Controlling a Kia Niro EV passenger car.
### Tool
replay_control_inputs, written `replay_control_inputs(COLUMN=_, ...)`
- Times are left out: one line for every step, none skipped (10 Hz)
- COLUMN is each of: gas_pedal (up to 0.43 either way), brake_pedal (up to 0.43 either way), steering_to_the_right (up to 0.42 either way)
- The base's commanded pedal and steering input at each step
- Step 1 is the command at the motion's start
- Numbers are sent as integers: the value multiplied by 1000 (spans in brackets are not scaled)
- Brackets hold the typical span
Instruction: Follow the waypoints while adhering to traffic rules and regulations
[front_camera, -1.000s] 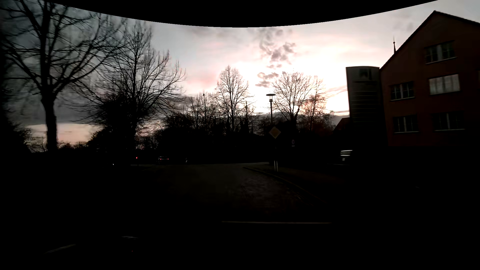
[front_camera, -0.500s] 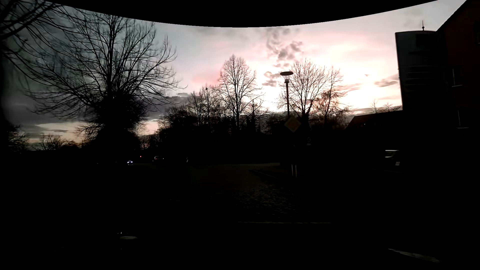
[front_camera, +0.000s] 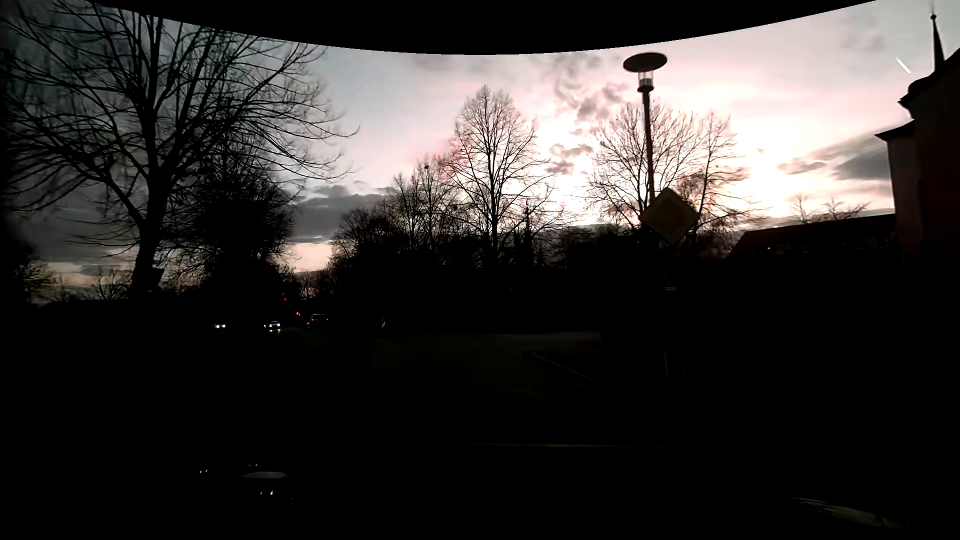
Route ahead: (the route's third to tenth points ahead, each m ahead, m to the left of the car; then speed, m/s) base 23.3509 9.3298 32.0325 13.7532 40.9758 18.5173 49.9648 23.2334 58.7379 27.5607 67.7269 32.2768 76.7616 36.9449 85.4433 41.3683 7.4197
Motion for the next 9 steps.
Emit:
replay_control_inputs(gas_pedal=39, brake_pedal=0, steering_to_the_right=-65)
replay_control_inputs(gas_pedal=39, brake_pedal=0, steering_to_the_right=-66)
replay_control_inputs(gas_pedal=39, brake_pedal=0, steering_to_the_right=-66)
replay_control_inputs(gas_pedal=39, brake_pedal=0, steering_to_the_right=-67)
replay_control_inputs(gas_pedal=39, brake_pedal=0, steering_to_the_right=-68)
replay_control_inputs(gas_pedal=39, brake_pedal=0, steering_to_the_right=-69)
replay_control_inputs(gas_pedal=39, brake_pedal=0, steering_to_the_right=-71)
replay_control_inputs(gas_pedal=39, brake_pedal=0, steering_to_the_right=-74)
replay_control_inputs(gas_pedal=39, brake_pedal=0, steering_to_the_right=-79)
